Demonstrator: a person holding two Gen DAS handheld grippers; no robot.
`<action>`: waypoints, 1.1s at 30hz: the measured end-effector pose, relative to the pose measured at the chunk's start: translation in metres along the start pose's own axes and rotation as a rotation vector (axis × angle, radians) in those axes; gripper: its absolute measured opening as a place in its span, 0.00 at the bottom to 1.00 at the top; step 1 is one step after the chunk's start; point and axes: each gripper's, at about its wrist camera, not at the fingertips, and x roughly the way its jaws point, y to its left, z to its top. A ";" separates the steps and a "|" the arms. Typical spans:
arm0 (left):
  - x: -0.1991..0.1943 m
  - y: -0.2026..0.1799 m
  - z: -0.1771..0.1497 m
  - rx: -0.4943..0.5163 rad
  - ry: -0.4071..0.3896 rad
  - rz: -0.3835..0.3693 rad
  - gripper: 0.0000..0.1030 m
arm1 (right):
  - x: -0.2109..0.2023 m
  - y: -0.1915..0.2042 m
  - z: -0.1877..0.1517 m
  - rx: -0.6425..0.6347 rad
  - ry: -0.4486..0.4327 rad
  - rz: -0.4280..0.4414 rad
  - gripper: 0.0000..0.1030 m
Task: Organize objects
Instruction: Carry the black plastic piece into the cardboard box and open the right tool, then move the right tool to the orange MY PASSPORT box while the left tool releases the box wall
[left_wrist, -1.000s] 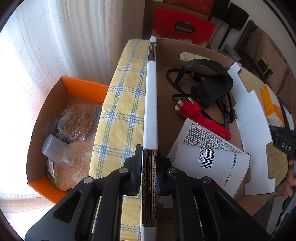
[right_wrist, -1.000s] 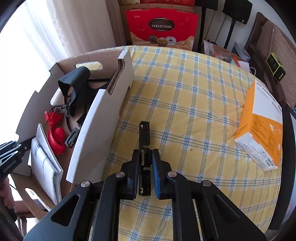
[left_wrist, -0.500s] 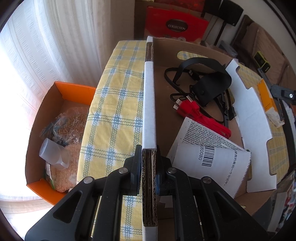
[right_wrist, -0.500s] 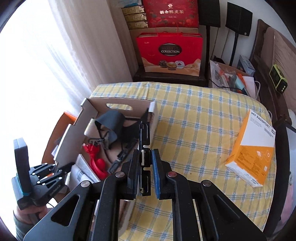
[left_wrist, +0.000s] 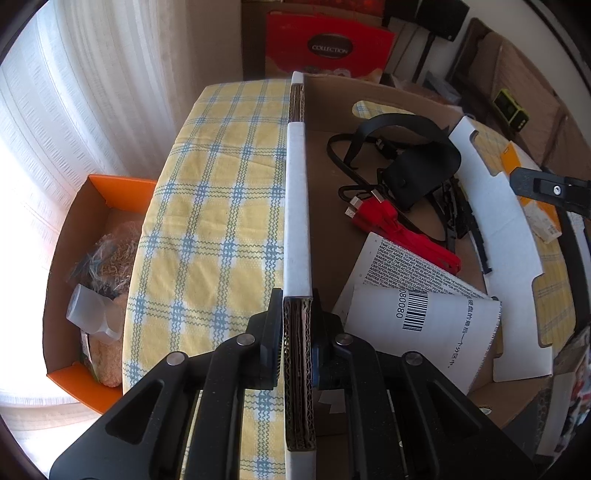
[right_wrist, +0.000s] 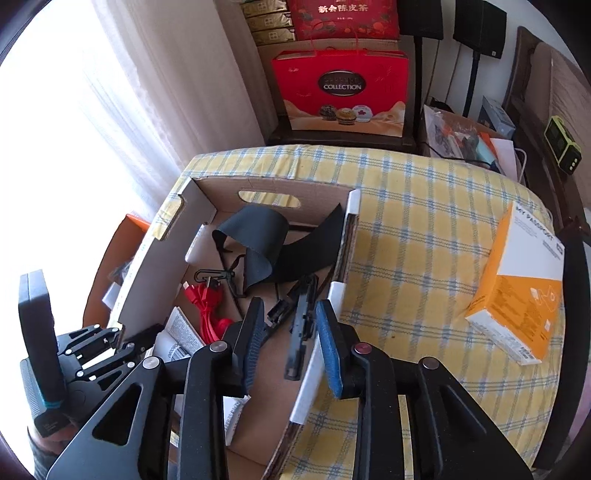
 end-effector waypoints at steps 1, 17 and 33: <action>0.000 -0.001 0.000 0.000 0.000 -0.001 0.10 | -0.005 -0.007 0.001 0.006 -0.008 -0.014 0.32; 0.003 -0.009 0.005 -0.001 0.001 -0.004 0.10 | -0.039 -0.157 0.009 0.290 -0.041 -0.240 1.00; 0.005 -0.012 0.008 0.006 0.002 0.001 0.09 | 0.011 -0.192 0.020 0.428 0.054 -0.364 1.00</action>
